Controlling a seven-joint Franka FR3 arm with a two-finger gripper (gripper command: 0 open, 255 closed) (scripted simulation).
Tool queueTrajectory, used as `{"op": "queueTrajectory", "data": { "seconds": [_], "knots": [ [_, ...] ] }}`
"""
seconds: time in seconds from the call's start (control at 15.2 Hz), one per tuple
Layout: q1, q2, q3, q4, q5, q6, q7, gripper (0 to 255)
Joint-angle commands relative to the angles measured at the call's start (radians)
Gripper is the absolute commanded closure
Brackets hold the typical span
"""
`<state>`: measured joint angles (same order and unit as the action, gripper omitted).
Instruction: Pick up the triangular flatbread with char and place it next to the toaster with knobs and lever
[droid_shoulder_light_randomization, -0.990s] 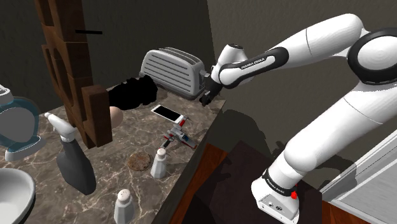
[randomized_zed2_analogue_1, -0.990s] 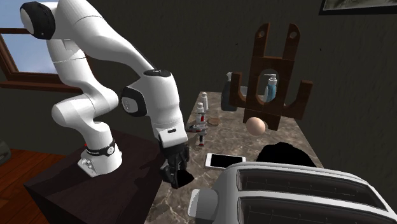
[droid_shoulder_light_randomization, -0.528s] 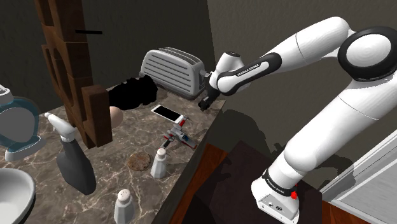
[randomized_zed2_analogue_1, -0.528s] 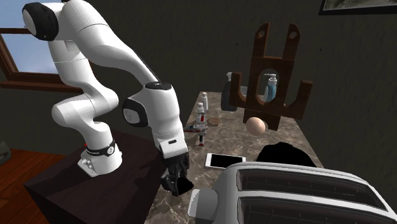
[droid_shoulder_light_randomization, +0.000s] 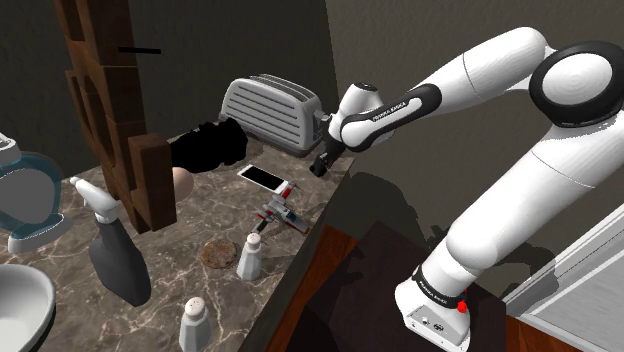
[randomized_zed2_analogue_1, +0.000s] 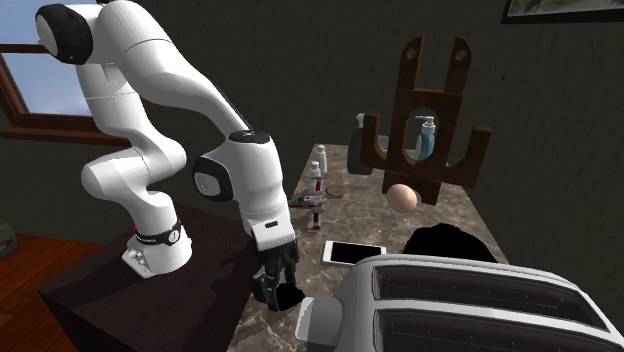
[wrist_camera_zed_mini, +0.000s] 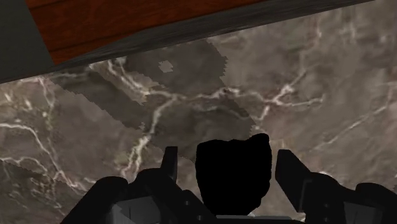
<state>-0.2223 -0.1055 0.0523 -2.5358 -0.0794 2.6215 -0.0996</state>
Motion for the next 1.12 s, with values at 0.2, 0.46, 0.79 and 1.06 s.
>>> {"op": "queueTrajectory", "data": {
  "seconds": [0.2, 0.46, 0.79, 1.06],
  "knots": [
    [0.000, 0.000, 0.000, 0.000, 0.000, 0.000, 0.000, 0],
    [0.007, -0.097, 0.000, 0.012, 0.019, -0.109, -0.013, 0],
    [0.008, -0.121, 0.000, 0.017, 0.023, -0.138, -0.016, 0],
    [0.008, -0.121, 0.000, 0.017, 0.023, -0.138, -0.016, 0]
  ]
}}
